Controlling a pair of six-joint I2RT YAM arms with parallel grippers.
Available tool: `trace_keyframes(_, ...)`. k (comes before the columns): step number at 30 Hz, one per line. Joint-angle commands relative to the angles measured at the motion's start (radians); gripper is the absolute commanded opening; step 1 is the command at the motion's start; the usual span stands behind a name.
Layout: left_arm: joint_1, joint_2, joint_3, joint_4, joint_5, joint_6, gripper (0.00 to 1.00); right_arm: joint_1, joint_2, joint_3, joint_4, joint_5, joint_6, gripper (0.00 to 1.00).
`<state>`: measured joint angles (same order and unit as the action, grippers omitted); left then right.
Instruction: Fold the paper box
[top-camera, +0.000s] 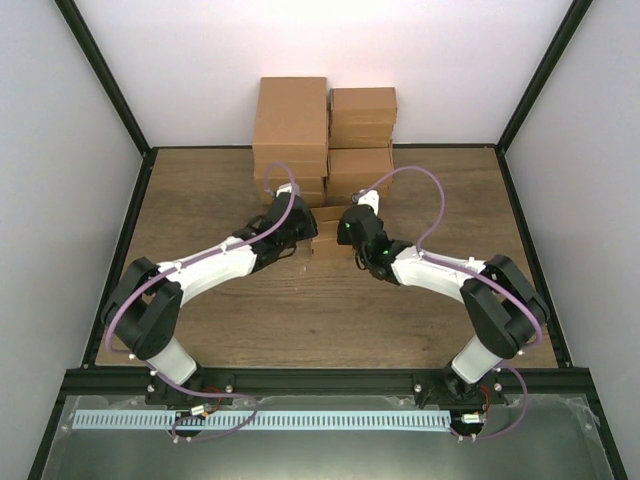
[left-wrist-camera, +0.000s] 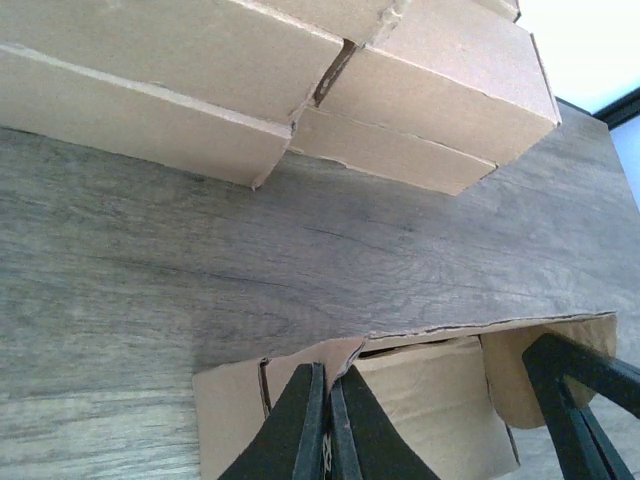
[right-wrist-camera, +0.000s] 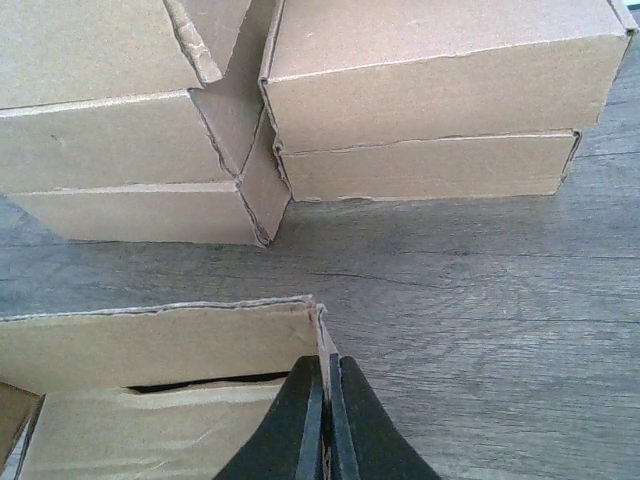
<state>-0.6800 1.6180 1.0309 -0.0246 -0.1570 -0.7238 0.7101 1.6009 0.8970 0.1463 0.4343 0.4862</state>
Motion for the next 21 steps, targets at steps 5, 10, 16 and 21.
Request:
trace_keyframes(5,-0.046,0.038,0.077,-0.100,-0.052,-0.112,0.04,0.026,0.003,-0.030,-0.044,-0.103,-0.071,0.01)
trace_keyframes(10,-0.050,0.024,0.084,-0.095,-0.058,-0.121,0.04,0.026,-0.009,-0.037,-0.039,-0.106,-0.080,0.01)
trace_keyframes(16,-0.053,0.001,0.081,-0.092,-0.053,-0.138,0.04,0.026,-0.012,-0.037,-0.037,-0.114,-0.076,0.01)
trace_keyframes(21,-0.056,0.008,0.066,-0.087,-0.051,-0.145,0.04,0.026,-0.009,-0.036,-0.036,-0.119,-0.076,0.01)
